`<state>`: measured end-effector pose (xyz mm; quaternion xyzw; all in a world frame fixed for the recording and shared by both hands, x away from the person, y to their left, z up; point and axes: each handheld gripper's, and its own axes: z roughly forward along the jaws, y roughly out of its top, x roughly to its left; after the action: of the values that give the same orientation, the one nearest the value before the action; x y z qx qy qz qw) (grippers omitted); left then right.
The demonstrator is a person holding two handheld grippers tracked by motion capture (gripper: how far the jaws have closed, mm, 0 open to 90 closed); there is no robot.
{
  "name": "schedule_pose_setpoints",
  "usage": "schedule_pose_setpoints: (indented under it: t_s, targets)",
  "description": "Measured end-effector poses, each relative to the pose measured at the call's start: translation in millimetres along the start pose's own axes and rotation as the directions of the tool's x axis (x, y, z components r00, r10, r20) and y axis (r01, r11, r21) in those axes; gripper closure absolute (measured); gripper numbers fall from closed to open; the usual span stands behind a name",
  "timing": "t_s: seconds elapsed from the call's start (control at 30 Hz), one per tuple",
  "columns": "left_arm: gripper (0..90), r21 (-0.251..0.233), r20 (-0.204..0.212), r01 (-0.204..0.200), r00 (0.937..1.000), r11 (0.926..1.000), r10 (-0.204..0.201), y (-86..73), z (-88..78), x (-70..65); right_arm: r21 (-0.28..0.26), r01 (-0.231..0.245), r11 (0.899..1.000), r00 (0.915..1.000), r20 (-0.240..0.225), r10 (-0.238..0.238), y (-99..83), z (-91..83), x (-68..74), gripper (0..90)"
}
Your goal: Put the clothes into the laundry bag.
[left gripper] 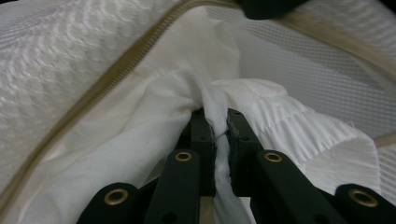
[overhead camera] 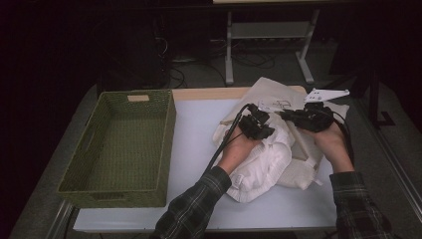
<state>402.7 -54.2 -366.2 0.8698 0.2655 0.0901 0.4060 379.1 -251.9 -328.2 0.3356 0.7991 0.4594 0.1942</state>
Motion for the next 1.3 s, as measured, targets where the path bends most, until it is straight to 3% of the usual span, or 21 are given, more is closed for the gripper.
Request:
schedule_pose_setpoints:
  t_s: [0.17, 0.4, 0.5, 0.7, 0.97, 1.1, 1.3]
  targets:
    - [83.1, 0.013, -0.035, -0.002, 0.9994, 0.9999, 0.002, 4.6, 8.7, 7.5, 0.000, 0.005, 1.000, 1.0000, -0.002, -0.005, 0.3, -1.3, 1.5, 86.1]
    - [83.3, -0.013, -0.105, 0.001, 0.9945, 0.9999, -0.003, 12.4, 14.8, 16.8, 0.003, 0.012, 1.000, 0.9999, -0.007, -0.012, 0.4, 0.6, 3.1, 86.1]
    - [83.2, -0.009, -0.084, 0.027, 0.9961, 0.9996, -0.028, 11.8, 21.0, 15.6, 0.009, 0.012, 1.000, 0.9999, -0.005, -0.012, -0.3, 0.9, 4.0, 86.1]
    - [77.1, 0.007, -0.041, 0.009, 0.9991, 0.9999, -0.008, 9.2, 23.3, 4.4, 0.003, 0.008, 1.000, 0.9999, -0.006, -0.008, -0.3, -0.2, 2.9, 86.2]
    - [54.0, -0.003, 0.052, 0.022, 0.9984, 0.9998, -0.022, 3.7, -5.8, -3.1, 0.004, 0.006, 1.000, 1.0000, -0.001, -0.006, -1.6, -1.4, 1.2, 86.1]
    - [44.3, -0.006, 0.060, 0.006, 0.9982, 1.0000, -0.006, -1.6, -27.1, -6.4, 0.007, 0.008, 1.000, 1.0000, 0.000, -0.008, -1.6, -0.8, 1.5, 86.1]
    - [38.6, -0.005, 0.055, -0.006, 0.9985, 1.0000, 0.007, -14.2, -56.2, -8.2, 0.012, 0.007, 1.000, 1.0000, 0.005, -0.007, -1.5, 0.1, 2.5, 86.2]
